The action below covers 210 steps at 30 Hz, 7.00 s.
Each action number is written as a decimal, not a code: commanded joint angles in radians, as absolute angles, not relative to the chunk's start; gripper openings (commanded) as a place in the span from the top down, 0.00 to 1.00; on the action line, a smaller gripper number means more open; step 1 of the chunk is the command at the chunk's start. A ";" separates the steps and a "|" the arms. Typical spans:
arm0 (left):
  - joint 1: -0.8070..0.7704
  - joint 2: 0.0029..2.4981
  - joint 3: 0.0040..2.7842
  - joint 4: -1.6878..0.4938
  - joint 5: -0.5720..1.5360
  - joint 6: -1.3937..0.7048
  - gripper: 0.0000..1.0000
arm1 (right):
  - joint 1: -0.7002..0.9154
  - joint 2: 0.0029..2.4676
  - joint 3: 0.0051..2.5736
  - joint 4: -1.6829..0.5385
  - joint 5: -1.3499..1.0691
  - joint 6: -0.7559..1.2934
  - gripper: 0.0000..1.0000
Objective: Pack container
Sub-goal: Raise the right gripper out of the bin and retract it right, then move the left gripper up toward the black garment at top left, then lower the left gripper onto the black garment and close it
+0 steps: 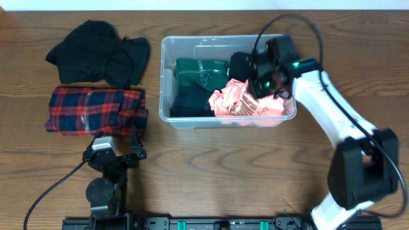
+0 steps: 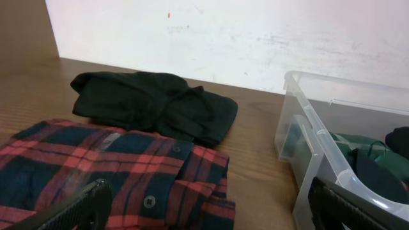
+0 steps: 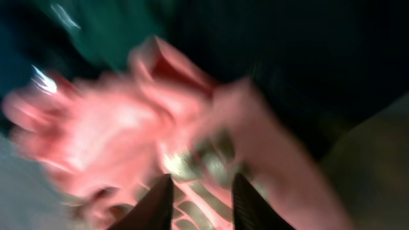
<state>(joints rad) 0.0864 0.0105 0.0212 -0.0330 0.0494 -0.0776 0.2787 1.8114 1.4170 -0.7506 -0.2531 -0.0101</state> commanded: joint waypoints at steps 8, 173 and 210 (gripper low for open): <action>0.091 0.005 0.004 -0.068 0.041 -0.072 0.02 | 0.128 1.566 1.520 -0.783 0.210 -0.012 0.40; 0.288 2.119 1.588 -0.483 0.142 -0.741 0.02 | -0.075 1.567 1.504 -0.857 0.228 -0.012 0.01; 0.307 2.243 1.588 -0.386 0.149 -0.798 0.43 | -0.075 1.567 1.504 -0.857 0.228 -0.012 0.01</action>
